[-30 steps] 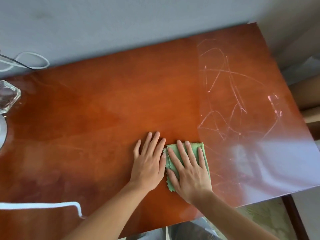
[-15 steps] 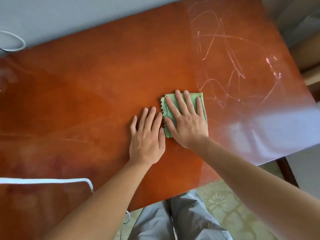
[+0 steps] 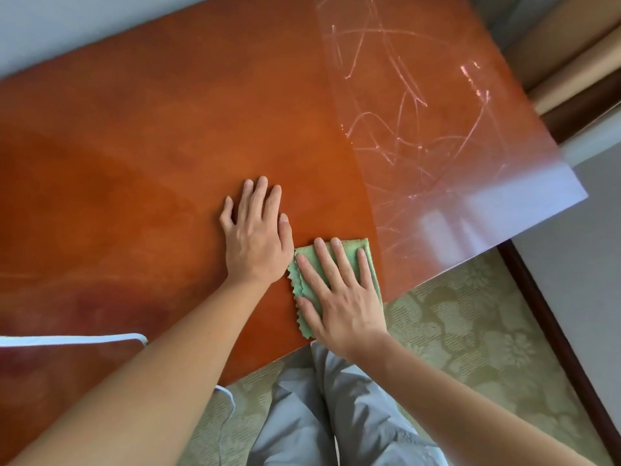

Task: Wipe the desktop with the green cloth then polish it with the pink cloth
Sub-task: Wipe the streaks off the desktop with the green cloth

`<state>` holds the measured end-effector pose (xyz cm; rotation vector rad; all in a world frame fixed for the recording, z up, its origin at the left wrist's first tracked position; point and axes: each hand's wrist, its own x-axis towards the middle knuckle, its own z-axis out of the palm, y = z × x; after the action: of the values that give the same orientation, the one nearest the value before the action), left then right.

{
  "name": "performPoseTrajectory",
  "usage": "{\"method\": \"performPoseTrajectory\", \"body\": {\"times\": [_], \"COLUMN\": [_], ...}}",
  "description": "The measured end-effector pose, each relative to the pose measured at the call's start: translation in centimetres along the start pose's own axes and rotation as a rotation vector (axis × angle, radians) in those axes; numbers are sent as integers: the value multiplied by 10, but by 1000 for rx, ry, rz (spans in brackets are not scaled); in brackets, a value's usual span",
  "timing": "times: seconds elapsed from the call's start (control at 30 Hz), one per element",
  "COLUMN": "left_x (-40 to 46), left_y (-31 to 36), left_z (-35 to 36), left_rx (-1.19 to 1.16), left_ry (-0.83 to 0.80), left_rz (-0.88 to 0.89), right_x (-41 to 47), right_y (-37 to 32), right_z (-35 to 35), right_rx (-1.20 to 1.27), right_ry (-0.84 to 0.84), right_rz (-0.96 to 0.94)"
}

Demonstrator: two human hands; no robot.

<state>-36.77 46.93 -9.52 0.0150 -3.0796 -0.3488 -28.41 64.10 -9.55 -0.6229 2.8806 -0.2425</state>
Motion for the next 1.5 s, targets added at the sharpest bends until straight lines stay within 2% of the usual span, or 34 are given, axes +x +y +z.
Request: {"method": "performPoseTrajectory", "body": {"times": [0.1,0.27,0.5,0.63,0.87,1.0,1.13,1.37,1.5], "left_x": [-1,0,0,-1,-1,1,1,1,1], "left_y": [0,-1,1,1,0,-1,0,0,0], "left_z": [0,2,2,4,5,5,4,3,1], "left_rx": [7,27,14,11,7,12,7,-8,-18], "left_ry": [3,8,28,51,66,61,51,34,33], "left_rz": [1,-2,-4,5,7,7,9,-1,0], "right_x": [-4,-8,1,45,176,197,168,7,-9], "right_y": [17,62,59,61,77,77,70,50,46], "right_z": [-2,-13,-19,-26,-46,-50,-50,-22,-21], "right_rx": [-6,-62,-85,-68,-78,-80,-58,-46,-76], "right_ry": [3,5,-61,-47,-10,-8,-25,-29,-62], "right_rz": [-11,104,147,140,156,157,145,113,142]}}
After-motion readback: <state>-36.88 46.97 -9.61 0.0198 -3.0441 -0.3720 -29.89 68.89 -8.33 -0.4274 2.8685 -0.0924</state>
